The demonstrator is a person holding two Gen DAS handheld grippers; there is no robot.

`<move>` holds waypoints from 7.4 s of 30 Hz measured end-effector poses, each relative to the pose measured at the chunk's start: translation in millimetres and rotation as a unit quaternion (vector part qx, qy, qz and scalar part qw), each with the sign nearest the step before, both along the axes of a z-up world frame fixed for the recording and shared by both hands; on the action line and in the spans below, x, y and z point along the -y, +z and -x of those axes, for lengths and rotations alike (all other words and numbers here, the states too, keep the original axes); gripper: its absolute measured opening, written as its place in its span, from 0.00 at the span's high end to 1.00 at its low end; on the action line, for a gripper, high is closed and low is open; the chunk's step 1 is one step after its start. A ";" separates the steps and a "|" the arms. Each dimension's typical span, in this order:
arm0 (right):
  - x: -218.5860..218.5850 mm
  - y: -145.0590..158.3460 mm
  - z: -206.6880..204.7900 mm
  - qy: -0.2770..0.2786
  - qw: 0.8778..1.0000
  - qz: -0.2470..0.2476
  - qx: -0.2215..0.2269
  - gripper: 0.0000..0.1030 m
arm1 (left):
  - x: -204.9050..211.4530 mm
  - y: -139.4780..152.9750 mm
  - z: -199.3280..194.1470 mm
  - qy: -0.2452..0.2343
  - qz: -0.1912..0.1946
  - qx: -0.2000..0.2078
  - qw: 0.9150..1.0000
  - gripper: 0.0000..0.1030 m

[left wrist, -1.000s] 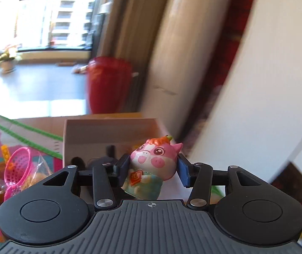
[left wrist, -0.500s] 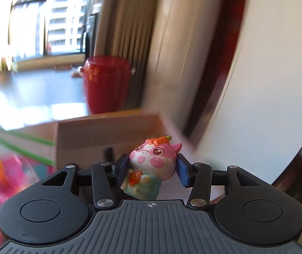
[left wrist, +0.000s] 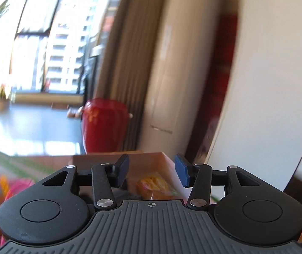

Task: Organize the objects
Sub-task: 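Lower the piggy into the pink box and open the left tool, then lower the white block into the pink box and open the right tool, then grasp the second yellow bread package with the left tool, then lift the bread with the left tool while the right tool grasps the purple sparkly bow, then release the bread into the pink box with the left tool while the right tool lifts the bow, then carry the purple bow over the pink box and open the right tool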

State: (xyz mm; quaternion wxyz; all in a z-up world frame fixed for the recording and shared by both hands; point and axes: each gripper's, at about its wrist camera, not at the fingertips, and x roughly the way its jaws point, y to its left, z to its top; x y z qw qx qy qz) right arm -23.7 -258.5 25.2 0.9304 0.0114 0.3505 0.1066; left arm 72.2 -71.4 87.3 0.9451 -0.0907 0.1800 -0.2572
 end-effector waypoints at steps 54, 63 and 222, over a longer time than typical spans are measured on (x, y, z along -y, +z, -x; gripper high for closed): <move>-44.5 -50.9 -35.1 0.071 0.996 0.045 -0.022 0.00 | -87.9 -68.8 -78.0 0.018 -0.172 -0.152 0.973 0.41; -42.6 -49.5 -33.5 0.073 0.996 0.042 -0.021 0.00 | -104.6 -62.9 14.7 -0.025 -0.161 -0.166 0.973 0.44; 7.7 49.0 -14.5 0.010 0.995 -0.009 0.095 0.40 | -59.1 -5.5 -5.9 -0.004 0.078 -0.109 0.991 0.47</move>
